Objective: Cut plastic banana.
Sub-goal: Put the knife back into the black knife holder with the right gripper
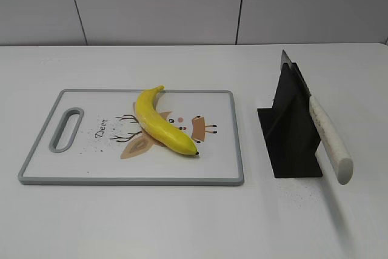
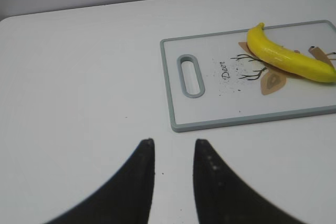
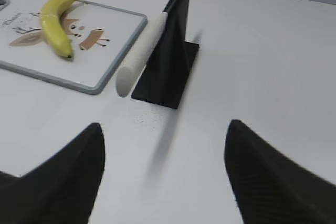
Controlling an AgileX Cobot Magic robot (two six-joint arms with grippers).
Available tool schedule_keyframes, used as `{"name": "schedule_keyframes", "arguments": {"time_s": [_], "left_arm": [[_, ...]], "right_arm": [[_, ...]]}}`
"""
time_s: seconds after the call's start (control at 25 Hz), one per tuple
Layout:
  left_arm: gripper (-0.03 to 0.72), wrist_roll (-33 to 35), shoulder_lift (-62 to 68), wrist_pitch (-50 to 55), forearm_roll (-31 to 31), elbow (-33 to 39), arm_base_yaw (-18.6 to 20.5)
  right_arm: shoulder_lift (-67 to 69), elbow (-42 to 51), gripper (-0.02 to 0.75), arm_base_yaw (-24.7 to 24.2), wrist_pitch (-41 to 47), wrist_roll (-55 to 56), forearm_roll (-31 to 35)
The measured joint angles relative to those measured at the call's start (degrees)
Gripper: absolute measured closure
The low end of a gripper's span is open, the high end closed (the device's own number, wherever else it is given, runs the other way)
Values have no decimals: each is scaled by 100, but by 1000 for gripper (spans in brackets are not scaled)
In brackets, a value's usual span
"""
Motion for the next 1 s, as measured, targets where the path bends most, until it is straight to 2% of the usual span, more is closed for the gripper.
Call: {"name": "schedule_keyframes", "arguments": {"time_s": [0.16,0.32,1.0], "left_arm": [[446,0,0,0,0,0,5],[446,0,0,0,0,0,5],[447,0,0,0,0,0,5]], "right_arm": [[0,0,179,-677,0,0,0],[0,0,179,-1066,0,0,0],[0,0,178,-1113,0,-2,2]]}}
